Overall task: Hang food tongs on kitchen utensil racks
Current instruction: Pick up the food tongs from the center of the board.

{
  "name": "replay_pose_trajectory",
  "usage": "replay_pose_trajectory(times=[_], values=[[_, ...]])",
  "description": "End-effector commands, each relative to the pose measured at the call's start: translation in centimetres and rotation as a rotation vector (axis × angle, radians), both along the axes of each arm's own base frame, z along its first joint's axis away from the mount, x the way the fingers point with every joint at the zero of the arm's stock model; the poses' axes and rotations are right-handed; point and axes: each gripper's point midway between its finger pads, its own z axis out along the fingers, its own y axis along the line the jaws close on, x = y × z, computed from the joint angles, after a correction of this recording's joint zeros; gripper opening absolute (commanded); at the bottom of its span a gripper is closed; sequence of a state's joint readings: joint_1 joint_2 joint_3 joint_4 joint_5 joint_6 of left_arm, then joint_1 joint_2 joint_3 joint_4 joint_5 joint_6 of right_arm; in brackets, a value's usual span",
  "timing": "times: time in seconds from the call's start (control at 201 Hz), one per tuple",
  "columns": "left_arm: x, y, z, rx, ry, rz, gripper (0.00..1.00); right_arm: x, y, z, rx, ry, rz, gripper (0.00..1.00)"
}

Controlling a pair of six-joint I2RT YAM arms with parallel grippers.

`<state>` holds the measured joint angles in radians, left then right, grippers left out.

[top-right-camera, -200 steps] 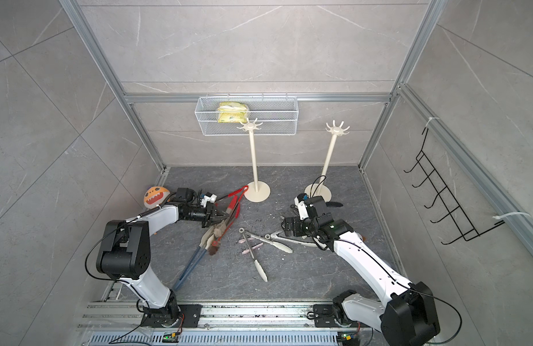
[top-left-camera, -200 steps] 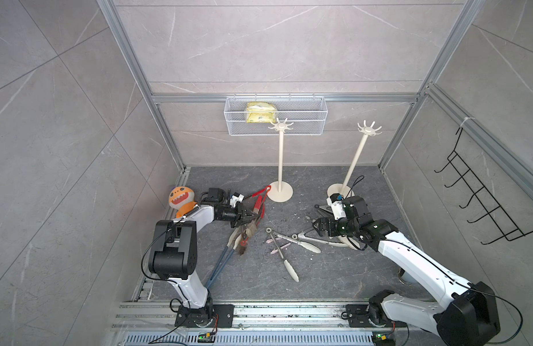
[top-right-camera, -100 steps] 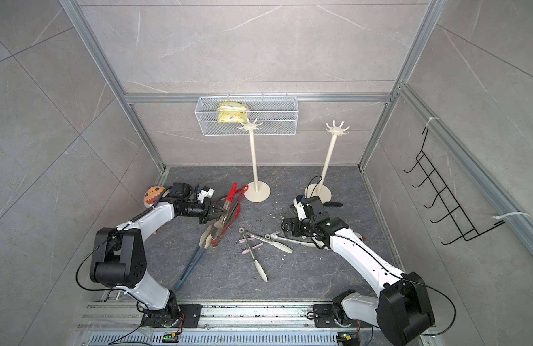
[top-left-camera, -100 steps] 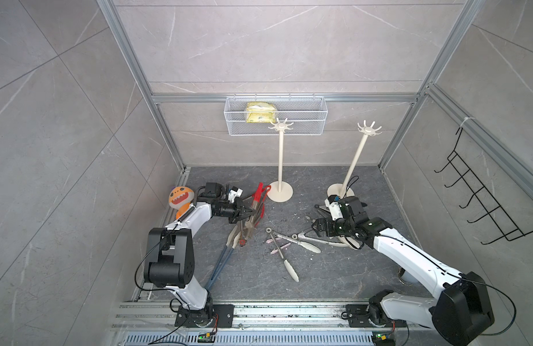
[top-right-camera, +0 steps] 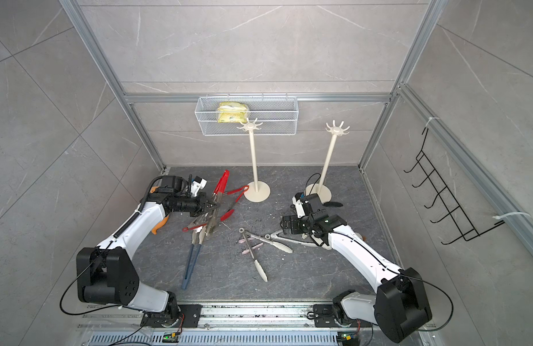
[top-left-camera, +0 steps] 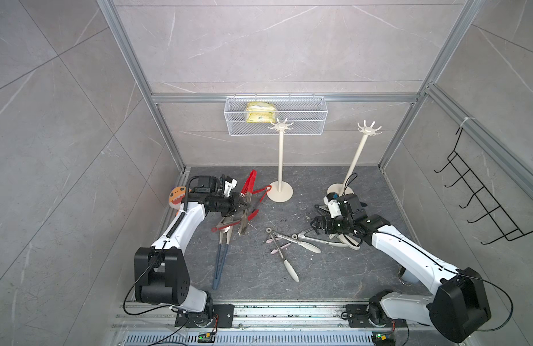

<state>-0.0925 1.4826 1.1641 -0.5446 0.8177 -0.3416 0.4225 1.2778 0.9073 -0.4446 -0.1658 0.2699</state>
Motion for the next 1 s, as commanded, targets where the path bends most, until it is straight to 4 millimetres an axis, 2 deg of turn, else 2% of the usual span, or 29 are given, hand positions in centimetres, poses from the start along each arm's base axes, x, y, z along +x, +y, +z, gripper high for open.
replay_pose_trajectory(times=[0.0,0.174,0.299,0.563,0.996], values=[[-0.1,-0.9,4.1,-0.039,-0.17,-0.059,0.06,0.6,0.7,1.0,0.017,-0.022,0.013,1.0],[-0.6,-2.3,4.6,-0.061,-0.197,-0.107,0.05,0.6,0.7,1.1,0.019,-0.023,0.012,1.0],[-1.1,-3.2,5.6,-0.085,-0.24,-0.144,0.05,0.6,0.7,1.4,0.024,-0.025,0.011,1.0],[-2.2,-4.2,6.7,-0.104,-0.311,-0.185,0.05,0.9,1.1,2.5,0.043,-0.04,0.014,1.0],[-3.3,-3.7,7.7,-0.019,-0.524,-0.128,0.03,1.5,1.7,3.9,0.07,-0.051,0.018,1.0]])
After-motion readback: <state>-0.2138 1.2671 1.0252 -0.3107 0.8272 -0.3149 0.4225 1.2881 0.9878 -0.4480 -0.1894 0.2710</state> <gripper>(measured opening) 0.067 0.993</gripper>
